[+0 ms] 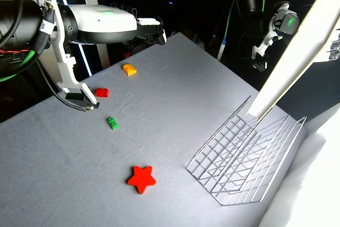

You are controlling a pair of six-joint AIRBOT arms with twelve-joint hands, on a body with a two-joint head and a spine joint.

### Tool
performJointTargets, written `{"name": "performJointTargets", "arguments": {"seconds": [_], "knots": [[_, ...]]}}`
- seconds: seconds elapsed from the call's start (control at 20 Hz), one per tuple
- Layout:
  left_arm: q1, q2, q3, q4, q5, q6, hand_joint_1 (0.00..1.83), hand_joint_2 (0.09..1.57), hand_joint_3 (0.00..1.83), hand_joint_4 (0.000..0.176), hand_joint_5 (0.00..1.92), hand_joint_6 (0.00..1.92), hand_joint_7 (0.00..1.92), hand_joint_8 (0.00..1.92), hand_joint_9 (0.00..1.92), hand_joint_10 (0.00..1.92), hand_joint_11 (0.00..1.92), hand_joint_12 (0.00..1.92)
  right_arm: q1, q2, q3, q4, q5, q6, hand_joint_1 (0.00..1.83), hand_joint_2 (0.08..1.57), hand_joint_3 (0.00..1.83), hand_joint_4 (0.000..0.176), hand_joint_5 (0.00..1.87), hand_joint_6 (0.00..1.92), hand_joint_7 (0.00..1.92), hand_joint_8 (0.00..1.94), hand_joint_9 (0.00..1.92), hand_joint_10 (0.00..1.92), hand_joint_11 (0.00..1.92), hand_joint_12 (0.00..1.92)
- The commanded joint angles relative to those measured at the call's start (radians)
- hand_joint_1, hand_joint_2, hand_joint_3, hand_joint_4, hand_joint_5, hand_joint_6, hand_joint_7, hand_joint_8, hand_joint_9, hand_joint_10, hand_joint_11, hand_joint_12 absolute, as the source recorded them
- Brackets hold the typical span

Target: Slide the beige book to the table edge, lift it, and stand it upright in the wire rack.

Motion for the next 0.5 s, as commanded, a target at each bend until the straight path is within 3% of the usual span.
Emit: {"name": "performJointTargets", "arguments": {"seconds": [0.0, 0.45], "knots": [[-0.012, 0.003, 0.016, -0.033, -0.1, -0.024, 1.33, 1.22, 0.0, 0.0, 0.7, 1.25, 0.76, 1.41, 0.78, 1.46, 0.67, 1.42, 0.012, 0.004, -0.004, 0.082, 0.03, -0.008, 0.12, 1.15, 0.0, 0.0, 0.35, 0.0, 0.36, 0.0, 0.36, 0.0, 0.0, 0.9], [-0.013, -0.04, 0.04, 0.008, -0.122, -0.045, 1.34, 1.2, 0.0, 0.0, 0.78, 1.14, 0.79, 1.37, 0.78, 1.46, 0.64, 1.44, 0.012, 0.004, -0.007, 0.082, 0.032, -0.008, 0.13, 1.14, 0.0, 0.0, 0.37, 0.01, 0.38, 0.0, 0.37, 0.0, 0.0, 0.93]]}}
